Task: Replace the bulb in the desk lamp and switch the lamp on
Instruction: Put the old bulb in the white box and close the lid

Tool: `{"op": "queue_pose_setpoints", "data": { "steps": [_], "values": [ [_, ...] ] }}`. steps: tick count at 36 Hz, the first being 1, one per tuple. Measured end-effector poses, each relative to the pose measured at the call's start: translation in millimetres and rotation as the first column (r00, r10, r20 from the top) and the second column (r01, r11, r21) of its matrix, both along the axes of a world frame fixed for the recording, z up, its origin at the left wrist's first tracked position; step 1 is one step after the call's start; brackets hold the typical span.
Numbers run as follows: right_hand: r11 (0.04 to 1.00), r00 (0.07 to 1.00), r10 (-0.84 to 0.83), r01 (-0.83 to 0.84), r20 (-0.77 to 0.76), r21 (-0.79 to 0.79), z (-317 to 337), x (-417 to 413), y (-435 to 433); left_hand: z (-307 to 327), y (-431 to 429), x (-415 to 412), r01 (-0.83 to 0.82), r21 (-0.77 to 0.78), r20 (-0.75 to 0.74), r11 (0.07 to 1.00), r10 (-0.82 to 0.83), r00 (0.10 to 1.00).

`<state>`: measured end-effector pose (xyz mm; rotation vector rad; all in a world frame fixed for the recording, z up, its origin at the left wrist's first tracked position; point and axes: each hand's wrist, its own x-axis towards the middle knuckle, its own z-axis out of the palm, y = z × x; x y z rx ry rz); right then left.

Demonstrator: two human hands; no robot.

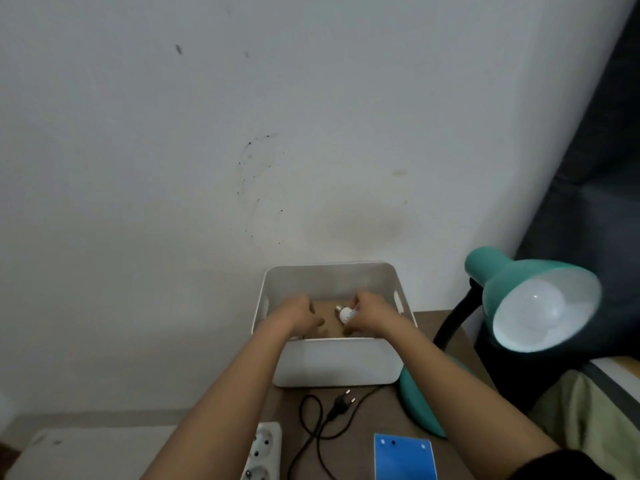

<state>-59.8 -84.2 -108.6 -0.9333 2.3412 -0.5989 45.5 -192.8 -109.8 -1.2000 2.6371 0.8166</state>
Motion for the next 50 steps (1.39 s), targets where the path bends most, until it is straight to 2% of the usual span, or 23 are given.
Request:
{"op": "queue_pose_setpoints", "data": {
  "steps": [4,9,14,20,32,38,45,50],
  "values": [
    [1.000,1.000,0.017,-0.017,-0.012,-0.009,11.1,4.1,8.2,13.7,5.6,5.9,0.020,-0.005,-0.010,1.000,-0.020,1.000],
    [0.994,0.999,0.009,-0.014,-0.041,-0.111,43.3,18.6,31.3,47.7,25.4,20.5,0.036,-0.073,-0.066,0.997,-0.041,0.997],
    [0.965,0.997,-0.028,0.010,-0.065,-0.261,83.4,41.6,75.9,89.9,59.8,44.5,0.041,-0.131,-0.167,0.991,-0.063,0.984],
    [0.950,0.987,-0.097,0.055,-0.125,-0.309,98.1,76.3,138.5,102.7,119.5,82.4,0.056,-0.130,-0.241,0.990,-0.087,0.967],
    [0.920,0.945,-0.324,0.305,-0.039,-0.247,18.9,135.6,267.5,-8.6,236.0,162.6,-0.020,-0.008,-0.325,1.000,0.016,0.945],
    [0.924,0.929,-0.369,0.364,-0.020,-0.120,-36.2,158.2,314.0,-67.4,278.9,203.1,-0.087,0.083,-0.304,0.993,0.108,0.946],
    [0.909,0.912,-0.410,0.409,0.007,-0.083,-85.0,166.7,336.5,-111.0,296.0,232.3,-0.239,0.037,-0.196,0.970,0.242,0.950],
    [0.894,0.896,-0.444,0.445,0.029,-0.051,-94.6,177.3,339.3,-121.1,297.3,231.2,-0.264,0.027,-0.248,0.964,0.262,0.933]
  ]
}}
